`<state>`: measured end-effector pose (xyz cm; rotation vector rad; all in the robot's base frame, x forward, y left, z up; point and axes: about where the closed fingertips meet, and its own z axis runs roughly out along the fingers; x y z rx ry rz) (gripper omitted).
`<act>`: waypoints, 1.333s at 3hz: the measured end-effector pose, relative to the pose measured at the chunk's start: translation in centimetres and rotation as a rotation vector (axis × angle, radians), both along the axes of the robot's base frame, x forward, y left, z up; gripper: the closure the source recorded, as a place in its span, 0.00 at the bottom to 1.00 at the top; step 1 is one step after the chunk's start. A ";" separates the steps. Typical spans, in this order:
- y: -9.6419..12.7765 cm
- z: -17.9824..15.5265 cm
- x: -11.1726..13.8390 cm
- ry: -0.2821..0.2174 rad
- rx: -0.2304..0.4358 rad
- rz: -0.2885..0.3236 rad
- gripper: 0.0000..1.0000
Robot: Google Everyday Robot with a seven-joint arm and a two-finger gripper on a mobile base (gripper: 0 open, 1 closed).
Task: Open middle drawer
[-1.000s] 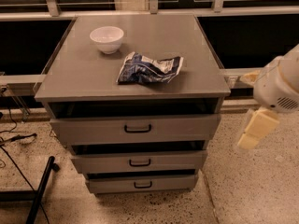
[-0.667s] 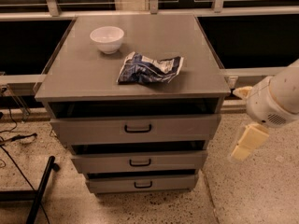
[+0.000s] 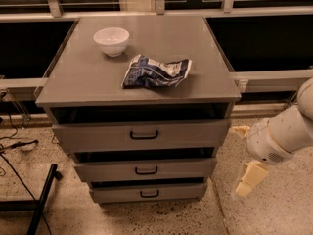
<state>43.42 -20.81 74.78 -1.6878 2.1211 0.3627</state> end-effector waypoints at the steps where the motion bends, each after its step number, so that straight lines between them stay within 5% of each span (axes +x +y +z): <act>1: 0.1 -0.1 0.0 0.002 0.001 -0.001 0.00; 4: 3.0 -9.4 -4.1 0.023 0.168 -0.061 0.00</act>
Offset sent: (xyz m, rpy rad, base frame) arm -0.0316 0.0189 -0.0698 0.1036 0.0594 -0.0485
